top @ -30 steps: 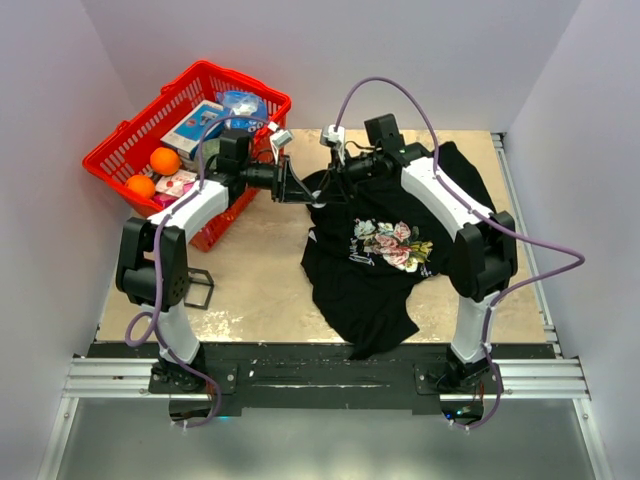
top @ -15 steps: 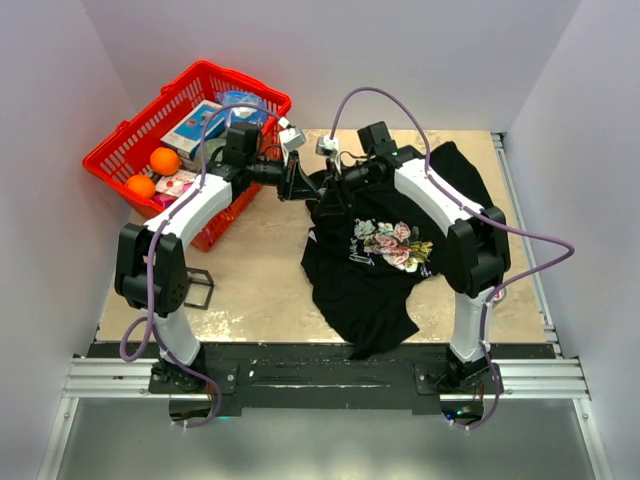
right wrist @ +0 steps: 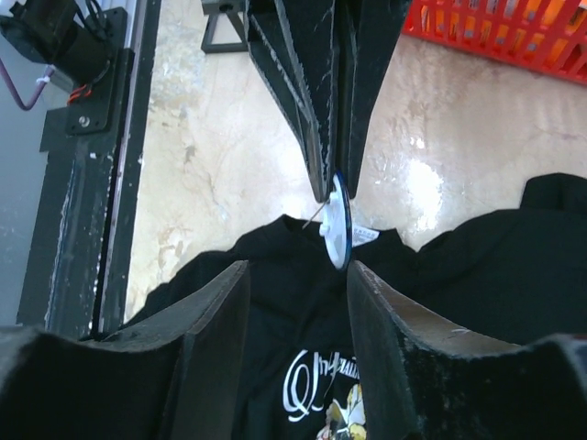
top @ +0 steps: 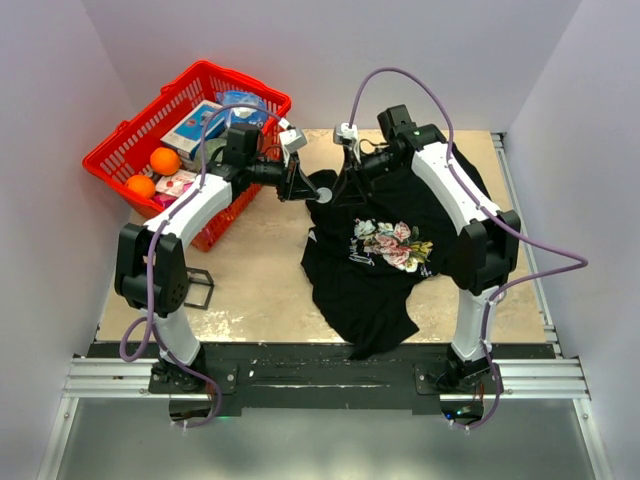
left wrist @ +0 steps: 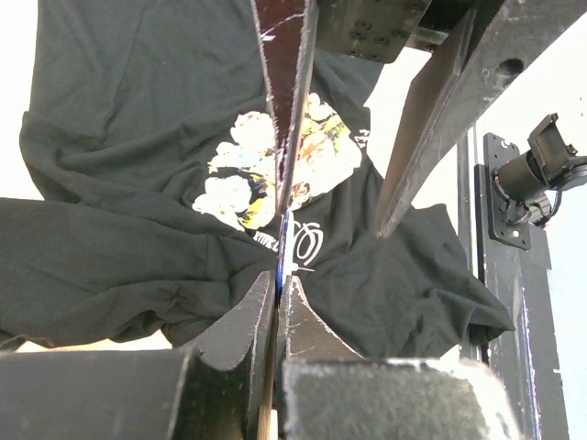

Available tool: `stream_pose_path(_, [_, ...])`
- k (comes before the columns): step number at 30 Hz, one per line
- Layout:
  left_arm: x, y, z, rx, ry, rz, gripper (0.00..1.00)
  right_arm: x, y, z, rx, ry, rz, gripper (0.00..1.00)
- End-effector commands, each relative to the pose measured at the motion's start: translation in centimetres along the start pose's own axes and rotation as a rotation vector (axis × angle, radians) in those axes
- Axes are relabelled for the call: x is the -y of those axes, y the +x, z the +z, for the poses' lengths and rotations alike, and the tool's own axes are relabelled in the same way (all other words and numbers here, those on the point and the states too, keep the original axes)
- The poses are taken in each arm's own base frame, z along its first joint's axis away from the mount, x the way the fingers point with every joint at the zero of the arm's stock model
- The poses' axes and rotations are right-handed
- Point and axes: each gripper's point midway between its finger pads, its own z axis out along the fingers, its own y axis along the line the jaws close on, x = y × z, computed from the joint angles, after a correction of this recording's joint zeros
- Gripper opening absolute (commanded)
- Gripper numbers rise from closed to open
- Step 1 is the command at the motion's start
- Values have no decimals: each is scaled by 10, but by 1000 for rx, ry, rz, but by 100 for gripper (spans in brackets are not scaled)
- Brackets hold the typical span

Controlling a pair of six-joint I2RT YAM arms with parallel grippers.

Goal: Remove the brooch from the garment

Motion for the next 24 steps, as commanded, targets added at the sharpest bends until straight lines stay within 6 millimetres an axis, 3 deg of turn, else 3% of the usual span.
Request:
stream_pose_path(1, [6, -29, -8, 43, -7, 93, 0, -11, -13, -7, 6, -4, -48, 47])
stream_pose_path(13, [17, -29, -7, 47, 44, 87, 0, 13, -26, 6, 73, 20, 53, 26])
stream_pose_path(18, [20, -30, -6, 52, 60, 84, 0, 20, -22, 8, 68, 32, 56, 4])
stream_pose_path(22, [19, -32, -7, 53, 52, 84, 0, 18, -21, 7, 71, 21, 57, 0])
stream_pose_path(24, [17, -31, -8, 50, 36, 80, 17, 18, -20, 5, 74, 22, 63, 0])
